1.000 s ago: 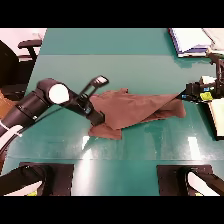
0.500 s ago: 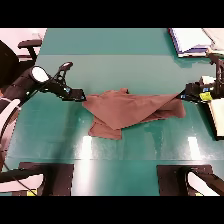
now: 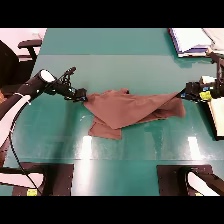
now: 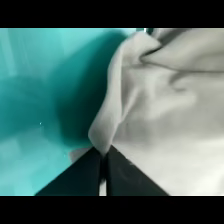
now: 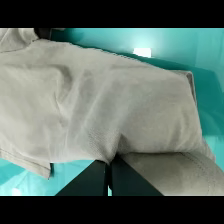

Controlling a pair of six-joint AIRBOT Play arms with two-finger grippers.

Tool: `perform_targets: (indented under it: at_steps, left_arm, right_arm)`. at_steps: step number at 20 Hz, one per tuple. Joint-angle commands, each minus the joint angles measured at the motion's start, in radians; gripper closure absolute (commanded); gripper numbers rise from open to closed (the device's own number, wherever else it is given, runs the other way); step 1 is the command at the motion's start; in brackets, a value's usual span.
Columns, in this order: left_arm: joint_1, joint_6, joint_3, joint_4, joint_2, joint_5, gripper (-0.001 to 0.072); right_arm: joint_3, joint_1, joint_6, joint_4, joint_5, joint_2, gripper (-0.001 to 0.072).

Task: Fold the shirts.

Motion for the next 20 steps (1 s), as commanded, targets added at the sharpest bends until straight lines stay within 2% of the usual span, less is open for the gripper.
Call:
perform_targets:
  at_steps: [1, 7, 12, 14, 20]
  left_arm:
    - [0.001, 0.006, 0.080, 0.007, 0.039, -0.033, 0.0685]
    - [0.001, 0.006, 0.480, 0.212, 0.401, -0.029, 0.0685]
    - [0.001, 0.002, 0.749, 0.264, 0.631, -0.010, 0.0685]
    - [0.001, -0.002, 0.800, 0.268, 0.683, -0.003, 0.0686]
    - [0.001, -0.005, 0.875, 0.319, 0.687, 0.018, 0.0686]
  right_arm:
    - [0.049, 0.001, -0.021, -0.001, -0.014, 0.001, 0.0697]
    - [0.572, 0.001, -0.035, -0.001, 0.044, 0.001, 0.0697]
    - [0.980, 0.000, -0.034, -0.007, 0.105, 0.004, 0.0697]
    - [1.008, -0.001, -0.034, -0.008, 0.096, 0.033, 0.0697]
    - [0.865, -0.002, -0.024, -0.008, 0.034, 0.128, 0.0698]
